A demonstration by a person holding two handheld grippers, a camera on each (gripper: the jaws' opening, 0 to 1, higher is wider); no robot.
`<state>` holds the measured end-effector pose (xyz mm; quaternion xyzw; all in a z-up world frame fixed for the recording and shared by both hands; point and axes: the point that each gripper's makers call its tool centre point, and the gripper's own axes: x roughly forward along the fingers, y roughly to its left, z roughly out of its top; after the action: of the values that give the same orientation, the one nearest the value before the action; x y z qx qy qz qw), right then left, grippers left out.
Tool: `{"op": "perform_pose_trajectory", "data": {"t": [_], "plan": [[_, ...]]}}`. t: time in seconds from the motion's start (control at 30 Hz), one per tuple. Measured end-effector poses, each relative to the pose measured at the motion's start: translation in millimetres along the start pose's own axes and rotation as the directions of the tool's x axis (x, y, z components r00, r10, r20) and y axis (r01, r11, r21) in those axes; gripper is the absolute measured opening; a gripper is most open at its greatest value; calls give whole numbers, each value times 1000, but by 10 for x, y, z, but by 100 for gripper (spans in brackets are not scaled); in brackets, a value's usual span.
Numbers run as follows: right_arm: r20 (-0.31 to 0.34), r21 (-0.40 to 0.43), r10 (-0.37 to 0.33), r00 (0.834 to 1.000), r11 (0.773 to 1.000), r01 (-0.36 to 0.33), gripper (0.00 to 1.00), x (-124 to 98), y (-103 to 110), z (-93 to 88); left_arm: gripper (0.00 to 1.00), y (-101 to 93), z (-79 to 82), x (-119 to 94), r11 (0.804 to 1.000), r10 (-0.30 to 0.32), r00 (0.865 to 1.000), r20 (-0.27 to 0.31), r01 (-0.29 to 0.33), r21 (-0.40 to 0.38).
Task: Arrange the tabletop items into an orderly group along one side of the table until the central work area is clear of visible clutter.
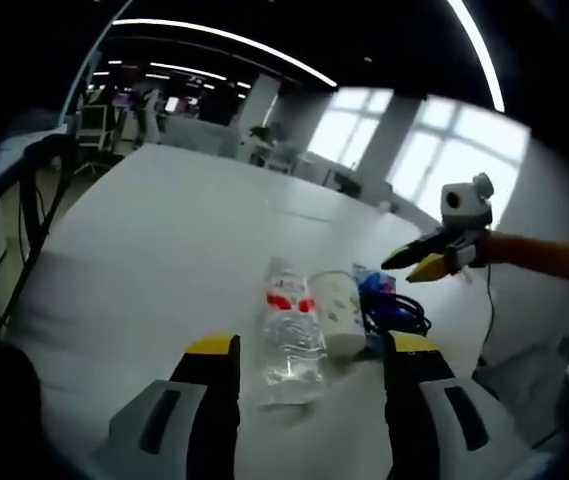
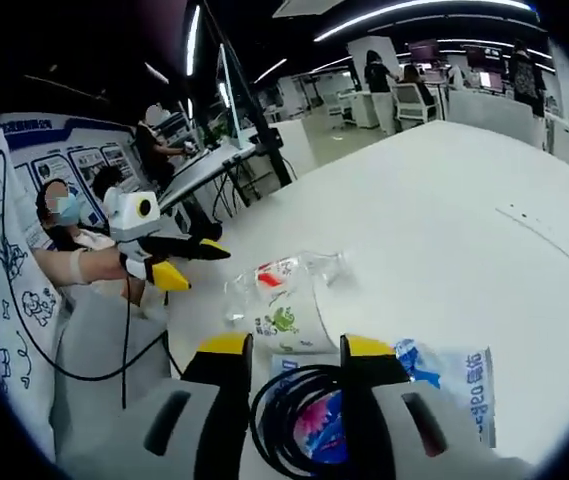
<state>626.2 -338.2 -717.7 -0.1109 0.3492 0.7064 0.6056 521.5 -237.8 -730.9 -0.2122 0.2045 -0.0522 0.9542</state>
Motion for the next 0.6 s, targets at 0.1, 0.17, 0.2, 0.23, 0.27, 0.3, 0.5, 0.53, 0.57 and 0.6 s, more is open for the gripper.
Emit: {"op": "perform_pose_trajectory", "data": {"t": [0.1, 0.17, 0.2, 0.23, 0.27, 0.3, 0.5, 0.53, 0.57, 0.6], "plan": [[-25, -10, 43, 999, 999, -43, 26, 83, -24, 4, 53, 3, -13, 0, 1000, 3, 1000, -5, -3, -3], [-38, -13, 53, 998, 998, -54, 26, 131, -55, 7, 51, 4, -12, 1, 1000, 3, 1000, -4, -3, -7], [-44, -20, 69, 997, 997, -70, 26, 171, -65, 12, 50, 3, -16, -1, 1000, 2, 1000, -6, -2, -6], [-54, -20, 71, 996, 997, -72, 25, 196, -84, 7, 48, 3, -17, -1, 1000, 1, 1000, -7, -1, -5], [-64, -27, 74, 995, 997, -76, 25, 230, -111, 4, 47, 5, -15, 1, 1000, 0, 1000, -5, 0, -2], [-70, -33, 79, 994, 996, -81, 24, 250, -126, 0, 47, 8, -17, 3, 1000, 0, 1000, -4, 0, -3], [-105, -36, 116, 988, 992, -120, 13, 355, -168, -11, 43, 20, -71, 29, 1000, 2, 1000, -8, -2, -28], [-109, -40, 120, 987, 991, -125, 13, 370, -176, -6, 44, 17, -86, 36, 999, 1, 1000, -10, -2, -32], [-112, -37, 129, 985, 990, -134, 13, 379, -172, 1, 44, 14, -99, 42, 999, 2, 1000, -10, -2, -35], [-112, -38, 132, 985, 990, -137, 12, 388, -173, 7, 43, 13, -103, 46, 999, 2, 1000, -8, -3, -37]]}}
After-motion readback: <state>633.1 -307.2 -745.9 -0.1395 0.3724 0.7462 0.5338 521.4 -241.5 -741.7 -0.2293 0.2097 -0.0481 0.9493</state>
